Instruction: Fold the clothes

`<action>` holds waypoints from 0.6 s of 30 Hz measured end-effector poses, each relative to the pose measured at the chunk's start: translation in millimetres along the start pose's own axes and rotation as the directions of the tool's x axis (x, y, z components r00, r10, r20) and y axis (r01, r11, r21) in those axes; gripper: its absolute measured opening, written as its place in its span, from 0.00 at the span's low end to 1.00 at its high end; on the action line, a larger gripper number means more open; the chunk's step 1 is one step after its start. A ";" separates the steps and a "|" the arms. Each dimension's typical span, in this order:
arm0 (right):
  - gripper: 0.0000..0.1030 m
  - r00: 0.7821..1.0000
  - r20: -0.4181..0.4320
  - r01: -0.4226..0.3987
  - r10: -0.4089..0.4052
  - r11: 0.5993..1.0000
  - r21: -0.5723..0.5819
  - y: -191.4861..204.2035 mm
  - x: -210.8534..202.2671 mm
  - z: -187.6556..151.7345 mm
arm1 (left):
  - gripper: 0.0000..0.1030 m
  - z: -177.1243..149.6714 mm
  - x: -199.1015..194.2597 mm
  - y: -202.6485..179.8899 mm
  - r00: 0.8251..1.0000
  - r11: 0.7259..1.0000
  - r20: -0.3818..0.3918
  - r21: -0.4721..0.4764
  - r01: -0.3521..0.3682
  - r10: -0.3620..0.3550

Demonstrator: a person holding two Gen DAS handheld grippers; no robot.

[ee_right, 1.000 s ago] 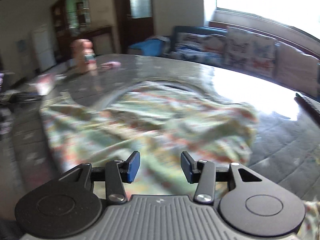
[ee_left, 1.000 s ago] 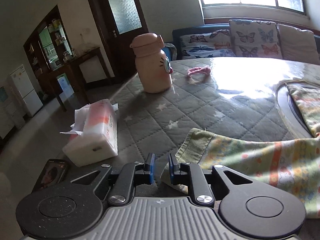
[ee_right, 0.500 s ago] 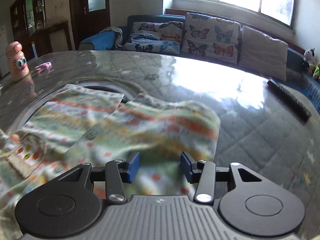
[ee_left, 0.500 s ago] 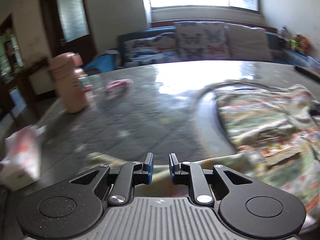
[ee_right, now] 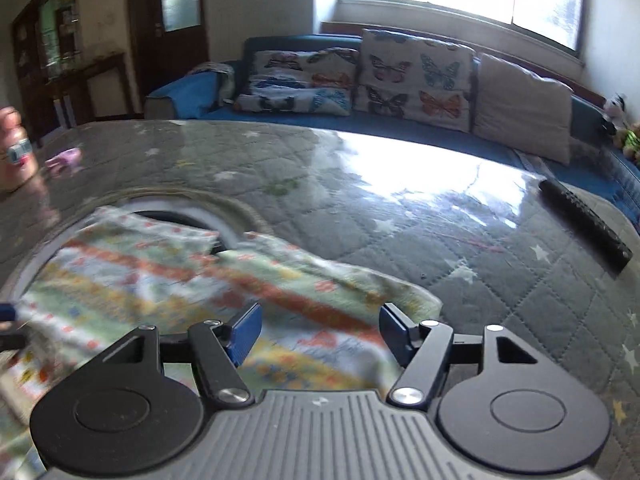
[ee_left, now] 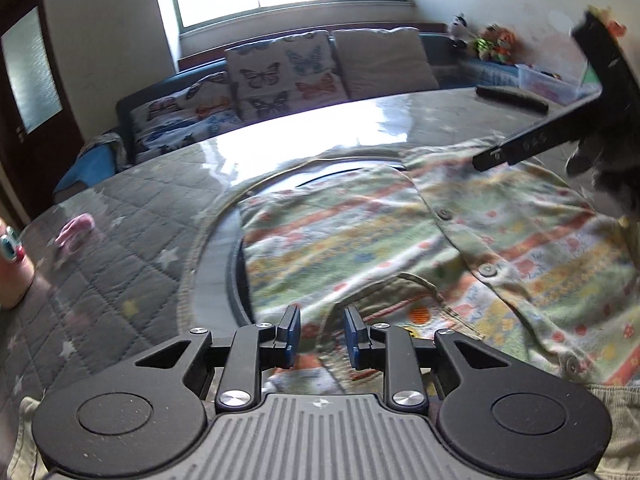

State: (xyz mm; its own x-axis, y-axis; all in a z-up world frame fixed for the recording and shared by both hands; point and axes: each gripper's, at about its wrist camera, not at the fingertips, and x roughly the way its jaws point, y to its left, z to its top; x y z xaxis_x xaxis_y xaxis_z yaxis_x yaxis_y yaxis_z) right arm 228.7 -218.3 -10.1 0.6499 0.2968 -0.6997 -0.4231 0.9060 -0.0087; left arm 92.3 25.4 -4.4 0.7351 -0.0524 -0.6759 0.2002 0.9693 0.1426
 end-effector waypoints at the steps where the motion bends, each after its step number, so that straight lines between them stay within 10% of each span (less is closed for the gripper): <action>1: 0.65 1.000 0.001 -0.013 0.013 1.000 -0.017 3.8 -7.1 -3.2 | 0.29 -1.2 -0.6 -1.8 1.000 1.000 0.001 0.005 0.002 -0.002; 18: 0.74 0.992 -0.009 -0.123 0.123 0.988 -0.097 69.3 -105.2 -77.3 | 0.35 -37.0 -45.4 -39.6 0.995 0.989 0.055 0.122 0.080 -0.088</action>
State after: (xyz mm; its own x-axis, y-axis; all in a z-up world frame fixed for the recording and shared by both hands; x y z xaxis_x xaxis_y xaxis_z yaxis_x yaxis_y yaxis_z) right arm 82.2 -210.1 7.7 0.5872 0.4028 -0.7021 -0.5587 0.8293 0.0084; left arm 27.1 -1.8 -6.1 0.7492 -0.1501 -0.6451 0.3364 0.9253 0.1753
